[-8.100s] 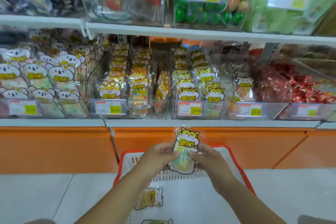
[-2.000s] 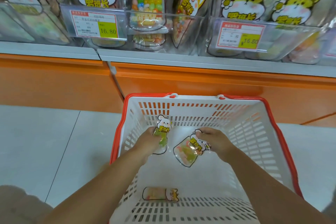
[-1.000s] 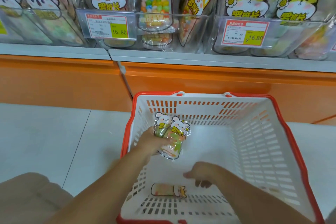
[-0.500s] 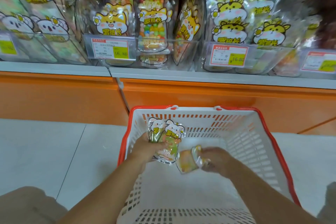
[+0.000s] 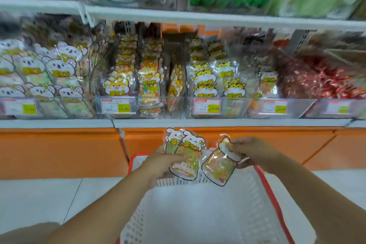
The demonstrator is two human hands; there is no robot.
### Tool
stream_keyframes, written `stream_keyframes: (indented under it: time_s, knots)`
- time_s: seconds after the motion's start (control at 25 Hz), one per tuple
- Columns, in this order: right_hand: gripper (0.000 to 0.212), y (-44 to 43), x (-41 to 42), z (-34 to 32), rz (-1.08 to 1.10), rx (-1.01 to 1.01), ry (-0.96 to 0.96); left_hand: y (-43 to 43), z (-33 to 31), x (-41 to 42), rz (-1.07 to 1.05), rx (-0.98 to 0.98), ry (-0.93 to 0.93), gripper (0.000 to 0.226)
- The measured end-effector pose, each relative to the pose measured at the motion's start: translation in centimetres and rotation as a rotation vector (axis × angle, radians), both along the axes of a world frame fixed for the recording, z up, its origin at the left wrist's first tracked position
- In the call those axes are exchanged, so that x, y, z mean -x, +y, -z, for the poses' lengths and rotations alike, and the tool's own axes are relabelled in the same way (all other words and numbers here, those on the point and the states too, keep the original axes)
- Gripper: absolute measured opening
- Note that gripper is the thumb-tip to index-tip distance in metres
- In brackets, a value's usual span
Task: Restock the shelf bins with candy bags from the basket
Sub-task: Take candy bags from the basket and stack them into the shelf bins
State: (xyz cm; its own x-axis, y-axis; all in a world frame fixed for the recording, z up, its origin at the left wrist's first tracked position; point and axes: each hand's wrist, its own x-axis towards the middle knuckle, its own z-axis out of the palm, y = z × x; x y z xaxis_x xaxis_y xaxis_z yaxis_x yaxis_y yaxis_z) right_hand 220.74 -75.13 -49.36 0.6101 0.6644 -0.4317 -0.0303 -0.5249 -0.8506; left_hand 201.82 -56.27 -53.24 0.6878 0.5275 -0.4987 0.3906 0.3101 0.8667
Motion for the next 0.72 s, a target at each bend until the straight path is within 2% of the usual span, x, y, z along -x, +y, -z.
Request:
stream_keyframes:
  time_s: [0.16, 0.32, 0.48, 0.72]
  knots:
    - [0.012, -0.3, -0.7, -5.2, -0.012, -0.052, -0.077, 0.1, -5.2, -1.7, 0.059, 0.019, -0.055, 0.022]
    - [0.026, -0.7, -1.3, -7.8, -0.030, -0.101, -0.123, 0.3, -7.6, -1.6, 0.109, 0.092, 0.027, 0.012]
    - [0.012, -1.0, -0.9, -7.9, 0.007, -0.142, -0.082, 0.8, -7.4, -0.2, 0.143, 0.066, 0.060, 0.023]
    - [0.020, -0.2, -1.0, -8.0, 0.069, -0.190, -0.059, 1.6, -8.3, 0.4, 0.074, -0.036, -0.062, 0.033]
